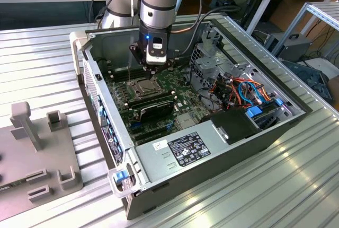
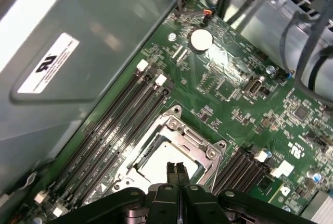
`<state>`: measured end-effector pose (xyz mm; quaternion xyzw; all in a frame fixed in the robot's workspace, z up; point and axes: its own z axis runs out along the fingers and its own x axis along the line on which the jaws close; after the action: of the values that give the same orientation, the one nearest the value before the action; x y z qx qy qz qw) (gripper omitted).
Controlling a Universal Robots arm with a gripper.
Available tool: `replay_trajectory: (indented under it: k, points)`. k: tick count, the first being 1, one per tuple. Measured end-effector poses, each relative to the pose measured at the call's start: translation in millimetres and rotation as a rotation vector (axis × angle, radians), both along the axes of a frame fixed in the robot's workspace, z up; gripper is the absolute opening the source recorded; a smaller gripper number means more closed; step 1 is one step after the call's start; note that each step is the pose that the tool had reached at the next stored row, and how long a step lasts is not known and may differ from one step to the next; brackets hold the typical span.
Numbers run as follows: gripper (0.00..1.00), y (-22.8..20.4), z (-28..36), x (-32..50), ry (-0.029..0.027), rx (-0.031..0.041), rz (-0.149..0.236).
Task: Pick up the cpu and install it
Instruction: 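Install the first cpu locking lever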
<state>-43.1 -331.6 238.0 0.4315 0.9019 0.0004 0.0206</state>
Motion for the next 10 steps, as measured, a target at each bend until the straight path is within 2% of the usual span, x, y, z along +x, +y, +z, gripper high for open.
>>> replay_trajectory:
  k: [7,10]
  points:
    - [0.11,0.0,0.0,0.0,0.0,0.0,0.003]
    - [0.11,0.0,0.0,0.0,0.0,0.0,0.036]
